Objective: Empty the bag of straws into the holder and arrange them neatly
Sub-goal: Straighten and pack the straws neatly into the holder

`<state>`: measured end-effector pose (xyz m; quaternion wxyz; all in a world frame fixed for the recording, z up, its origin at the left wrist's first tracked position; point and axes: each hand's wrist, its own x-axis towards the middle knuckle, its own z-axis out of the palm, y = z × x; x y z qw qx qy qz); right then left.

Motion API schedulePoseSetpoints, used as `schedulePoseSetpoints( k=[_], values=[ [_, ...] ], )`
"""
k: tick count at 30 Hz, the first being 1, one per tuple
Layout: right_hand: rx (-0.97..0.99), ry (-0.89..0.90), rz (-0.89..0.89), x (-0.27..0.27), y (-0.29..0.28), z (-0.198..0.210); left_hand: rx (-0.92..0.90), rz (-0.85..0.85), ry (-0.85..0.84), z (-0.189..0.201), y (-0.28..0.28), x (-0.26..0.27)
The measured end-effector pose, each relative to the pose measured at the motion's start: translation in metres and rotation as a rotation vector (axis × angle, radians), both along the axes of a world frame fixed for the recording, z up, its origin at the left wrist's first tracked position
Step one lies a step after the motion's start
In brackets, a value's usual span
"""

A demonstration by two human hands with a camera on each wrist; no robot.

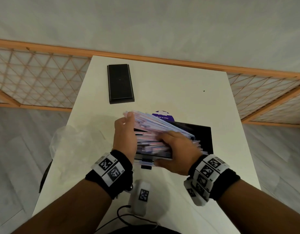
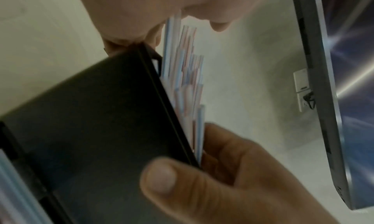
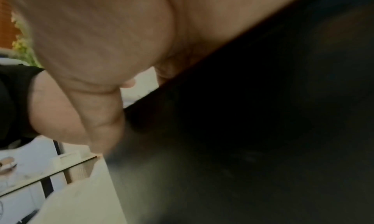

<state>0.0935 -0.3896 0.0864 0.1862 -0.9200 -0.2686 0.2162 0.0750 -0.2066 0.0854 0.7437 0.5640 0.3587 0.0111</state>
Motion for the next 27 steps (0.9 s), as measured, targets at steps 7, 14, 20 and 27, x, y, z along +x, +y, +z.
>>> schedulePoseSetpoints(
  k=[7, 14, 20, 27],
  values=[
    [-0.176, 0.007, 0.007, 0.005, 0.003, 0.000, 0.056, -0.047, 0.057, 0.008, -0.006, -0.001],
    [-0.255, 0.052, 0.009, 0.006, 0.027, 0.003, 0.155, -0.126, 0.036, 0.014, -0.011, 0.001],
    [-0.249, -0.029, -0.037, 0.007, 0.038, 0.018, 0.261, -0.210, 0.070, 0.016, -0.015, 0.005],
    [-0.152, -0.134, -0.105, -0.003, 0.030, 0.024, 0.294, -0.137, 0.085, 0.013, -0.010, 0.005]
  ],
)
